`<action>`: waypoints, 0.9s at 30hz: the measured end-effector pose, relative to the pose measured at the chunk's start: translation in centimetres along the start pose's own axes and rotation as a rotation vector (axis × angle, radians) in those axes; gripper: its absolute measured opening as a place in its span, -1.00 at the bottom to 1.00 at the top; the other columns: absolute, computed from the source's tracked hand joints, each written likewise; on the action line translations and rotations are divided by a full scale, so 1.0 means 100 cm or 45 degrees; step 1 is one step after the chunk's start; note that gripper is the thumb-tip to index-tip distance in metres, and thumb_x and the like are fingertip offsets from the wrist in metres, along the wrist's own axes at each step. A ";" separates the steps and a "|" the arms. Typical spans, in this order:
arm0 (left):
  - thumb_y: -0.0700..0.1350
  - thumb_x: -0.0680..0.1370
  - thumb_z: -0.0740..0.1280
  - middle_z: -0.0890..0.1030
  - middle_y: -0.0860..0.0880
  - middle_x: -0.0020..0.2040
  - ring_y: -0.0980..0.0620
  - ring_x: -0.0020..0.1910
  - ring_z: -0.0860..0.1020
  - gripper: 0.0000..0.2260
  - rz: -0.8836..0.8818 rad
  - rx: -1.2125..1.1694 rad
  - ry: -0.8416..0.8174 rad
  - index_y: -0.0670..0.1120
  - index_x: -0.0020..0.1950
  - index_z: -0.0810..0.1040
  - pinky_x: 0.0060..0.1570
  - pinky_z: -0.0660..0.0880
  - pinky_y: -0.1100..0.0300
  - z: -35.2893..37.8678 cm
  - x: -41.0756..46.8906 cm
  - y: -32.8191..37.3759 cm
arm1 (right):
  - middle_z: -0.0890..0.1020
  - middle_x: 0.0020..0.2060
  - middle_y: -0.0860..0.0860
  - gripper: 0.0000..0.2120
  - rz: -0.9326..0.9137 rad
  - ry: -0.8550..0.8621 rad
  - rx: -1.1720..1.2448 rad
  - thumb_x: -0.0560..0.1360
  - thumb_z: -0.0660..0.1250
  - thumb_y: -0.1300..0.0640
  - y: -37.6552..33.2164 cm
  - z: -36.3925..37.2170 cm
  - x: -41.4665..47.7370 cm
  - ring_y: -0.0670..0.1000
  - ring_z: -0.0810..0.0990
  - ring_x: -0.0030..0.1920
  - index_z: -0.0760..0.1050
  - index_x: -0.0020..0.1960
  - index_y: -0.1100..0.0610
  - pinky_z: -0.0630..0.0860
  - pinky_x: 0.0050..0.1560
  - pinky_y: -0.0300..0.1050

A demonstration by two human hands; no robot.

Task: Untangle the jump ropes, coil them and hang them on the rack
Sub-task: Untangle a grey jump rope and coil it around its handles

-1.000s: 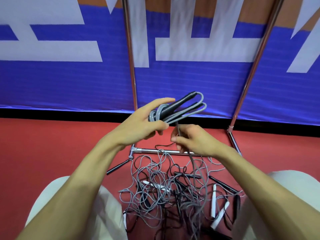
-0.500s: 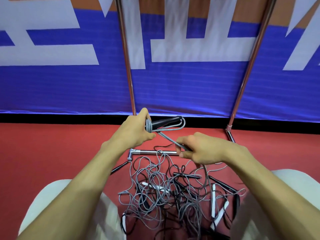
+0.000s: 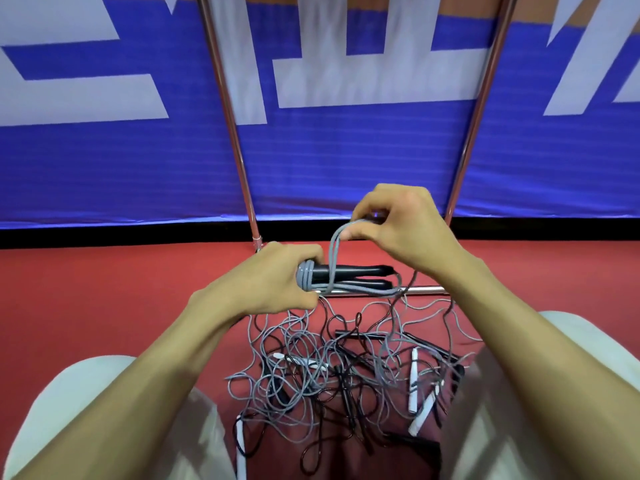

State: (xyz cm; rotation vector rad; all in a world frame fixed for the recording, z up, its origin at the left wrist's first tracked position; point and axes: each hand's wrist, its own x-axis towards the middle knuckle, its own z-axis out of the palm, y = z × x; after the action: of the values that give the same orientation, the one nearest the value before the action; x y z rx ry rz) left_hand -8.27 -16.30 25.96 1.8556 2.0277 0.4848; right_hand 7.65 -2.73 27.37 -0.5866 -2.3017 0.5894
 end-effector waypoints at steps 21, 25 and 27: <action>-0.26 0.62 0.21 0.52 -0.21 -0.32 0.08 -0.57 0.37 -0.76 0.009 -1.143 0.488 0.00 0.24 0.44 -0.55 0.26 0.29 -0.027 -0.010 0.016 | 0.40 -0.60 0.08 -0.32 0.524 -0.735 0.429 0.46 -0.01 -0.37 -0.002 0.033 -0.002 0.07 0.59 -0.48 0.49 -0.37 0.19 0.46 -0.39 -0.26; -0.15 0.60 0.30 0.58 -0.09 -0.33 -0.01 -0.48 0.39 -0.92 -0.109 -1.037 0.598 0.00 -0.06 0.45 -0.45 0.34 0.19 -0.026 -0.004 -0.004 | 0.56 -0.51 0.00 -0.59 0.402 -0.936 -0.025 0.55 0.25 -0.14 0.013 0.035 -0.005 -0.06 0.56 -0.46 0.44 -0.37 0.08 0.44 -0.35 -0.24; -0.12 0.58 0.34 0.59 -0.08 -0.34 -0.04 -0.39 0.42 -0.86 -0.189 -0.988 0.638 -0.02 -0.09 0.39 -0.38 0.38 0.12 -0.025 -0.001 -0.016 | 0.59 -0.45 -0.04 -0.67 0.352 -1.015 -0.225 0.57 0.27 -0.03 0.017 0.032 -0.006 -0.13 0.53 -0.45 0.42 -0.34 0.05 0.36 -0.39 -0.34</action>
State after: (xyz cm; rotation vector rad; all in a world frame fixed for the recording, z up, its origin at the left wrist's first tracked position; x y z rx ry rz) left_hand -10.81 -16.57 27.42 1.1678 1.8157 1.5490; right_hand 6.23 -2.53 24.03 -0.8786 -3.0656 0.8718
